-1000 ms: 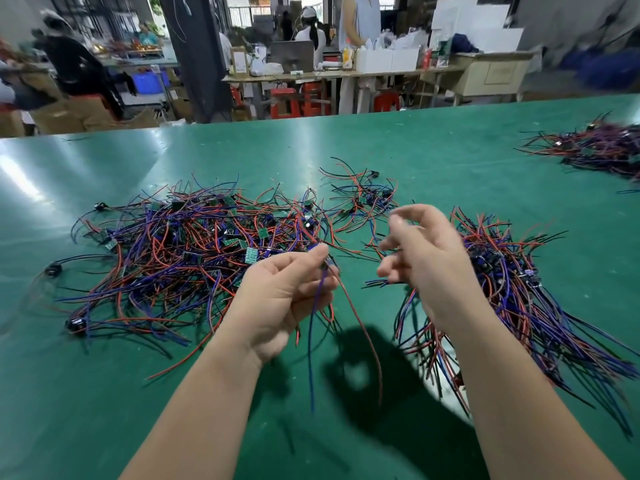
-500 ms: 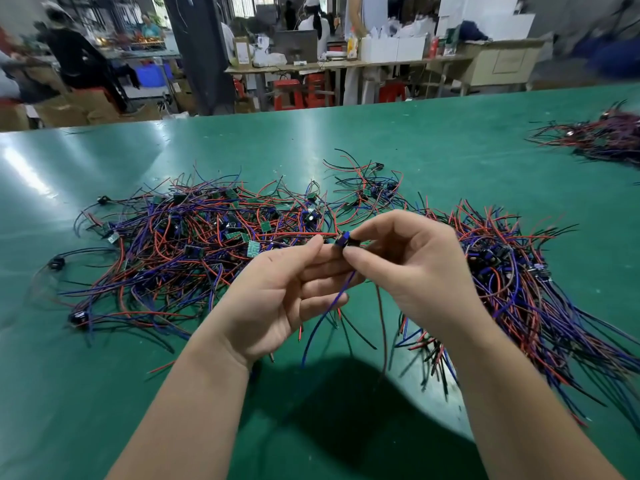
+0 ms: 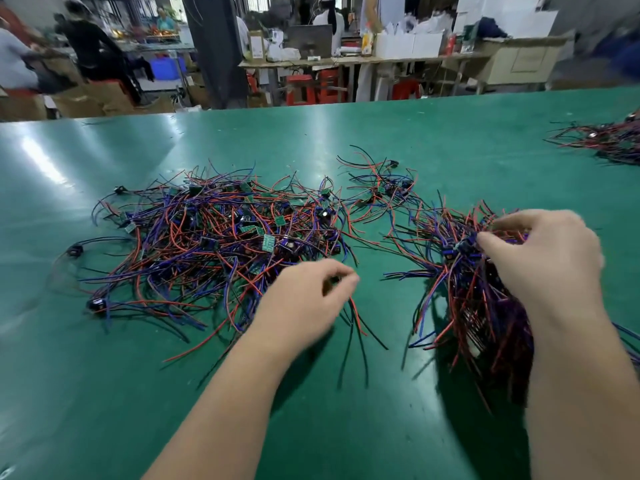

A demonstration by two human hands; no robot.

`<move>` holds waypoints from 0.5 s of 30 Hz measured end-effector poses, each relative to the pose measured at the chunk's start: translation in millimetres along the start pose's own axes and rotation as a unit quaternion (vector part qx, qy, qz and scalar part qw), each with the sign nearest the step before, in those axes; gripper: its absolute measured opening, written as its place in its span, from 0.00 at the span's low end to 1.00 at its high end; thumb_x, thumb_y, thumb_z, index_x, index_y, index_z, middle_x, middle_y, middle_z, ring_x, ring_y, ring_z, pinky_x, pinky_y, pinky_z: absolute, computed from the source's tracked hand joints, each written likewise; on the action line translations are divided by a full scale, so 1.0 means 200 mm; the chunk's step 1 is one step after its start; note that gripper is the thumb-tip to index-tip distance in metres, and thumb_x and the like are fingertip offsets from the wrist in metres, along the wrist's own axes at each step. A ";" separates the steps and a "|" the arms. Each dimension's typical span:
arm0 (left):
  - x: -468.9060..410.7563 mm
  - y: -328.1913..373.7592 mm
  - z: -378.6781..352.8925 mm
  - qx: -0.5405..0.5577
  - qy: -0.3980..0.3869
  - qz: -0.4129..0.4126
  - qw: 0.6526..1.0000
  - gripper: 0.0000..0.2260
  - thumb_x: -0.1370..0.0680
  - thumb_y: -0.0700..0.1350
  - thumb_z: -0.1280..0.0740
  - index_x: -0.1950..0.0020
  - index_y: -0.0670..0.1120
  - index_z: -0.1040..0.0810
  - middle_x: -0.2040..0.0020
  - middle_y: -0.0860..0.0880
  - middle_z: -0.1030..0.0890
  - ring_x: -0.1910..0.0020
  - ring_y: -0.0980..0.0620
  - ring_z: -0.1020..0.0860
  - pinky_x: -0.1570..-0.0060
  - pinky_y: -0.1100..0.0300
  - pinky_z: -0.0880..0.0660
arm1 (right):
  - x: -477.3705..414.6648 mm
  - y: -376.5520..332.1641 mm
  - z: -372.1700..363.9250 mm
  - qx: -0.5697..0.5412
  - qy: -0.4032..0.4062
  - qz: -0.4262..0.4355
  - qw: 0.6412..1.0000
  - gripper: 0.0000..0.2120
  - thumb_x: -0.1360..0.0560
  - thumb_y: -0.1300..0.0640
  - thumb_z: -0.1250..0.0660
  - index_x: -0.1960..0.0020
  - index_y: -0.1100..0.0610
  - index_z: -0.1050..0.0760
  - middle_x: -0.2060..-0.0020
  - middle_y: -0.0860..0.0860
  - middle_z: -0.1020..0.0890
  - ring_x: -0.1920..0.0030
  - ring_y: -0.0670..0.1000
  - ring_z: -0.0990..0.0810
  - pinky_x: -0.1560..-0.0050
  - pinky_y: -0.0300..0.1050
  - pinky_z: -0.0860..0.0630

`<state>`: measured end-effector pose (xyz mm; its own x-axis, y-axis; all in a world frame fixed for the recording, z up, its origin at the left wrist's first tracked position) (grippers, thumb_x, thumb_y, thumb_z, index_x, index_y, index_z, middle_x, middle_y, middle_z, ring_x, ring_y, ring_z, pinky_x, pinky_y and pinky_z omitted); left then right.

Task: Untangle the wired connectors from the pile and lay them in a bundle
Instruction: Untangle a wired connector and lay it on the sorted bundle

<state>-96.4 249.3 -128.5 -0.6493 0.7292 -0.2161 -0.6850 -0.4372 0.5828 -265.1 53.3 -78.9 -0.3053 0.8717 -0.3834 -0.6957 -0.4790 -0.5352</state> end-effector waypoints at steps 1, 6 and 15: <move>0.01 0.02 -0.04 -0.038 -0.026 -0.002 0.999 0.14 0.23 0.61 0.38 0.52 0.53 0.19 0.57 0.56 0.18 0.55 0.55 0.22 0.57 0.62 0.28 | 0.01 -0.02 0.01 -0.009 0.010 0.012 1.000 0.11 0.30 0.52 0.30 0.49 0.53 0.17 0.50 0.60 0.19 0.46 0.62 0.24 0.43 0.54 0.27; 0.02 0.04 -0.12 -0.158 -0.025 0.056 0.985 0.22 0.30 0.65 0.33 0.66 0.45 0.20 0.67 0.48 0.20 0.61 0.46 0.20 0.65 0.60 0.29 | 0.11 -0.22 -0.06 -0.146 -0.043 0.112 0.982 0.05 0.28 0.59 0.32 0.55 0.55 0.17 0.63 0.48 0.18 0.61 0.48 0.21 0.53 0.39 0.27; 0.01 0.10 -0.02 0.307 -0.017 0.012 0.952 0.15 0.28 0.41 0.27 0.73 0.44 0.24 0.78 0.53 0.28 0.79 0.58 0.34 0.75 0.66 0.37 | 0.32 -0.36 -0.31 -0.294 -0.403 0.090 0.862 0.09 0.22 0.47 0.39 0.47 0.52 0.27 0.67 0.48 0.19 0.70 0.49 0.19 0.69 0.39 0.27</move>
<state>-112.5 239.5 -119.1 -0.6441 0.7443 -0.1767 -0.3412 -0.0727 0.9372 -194.3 137.3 -112.9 -0.8913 0.4530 0.0215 -0.2130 -0.3763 -0.9017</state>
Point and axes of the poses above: each hand's wrist, its own x-axis away from the middle knuckle, its own z-axis out of the back of the hand, y = z × x, the point moved 5 cm from there along -x, towards the middle knuckle
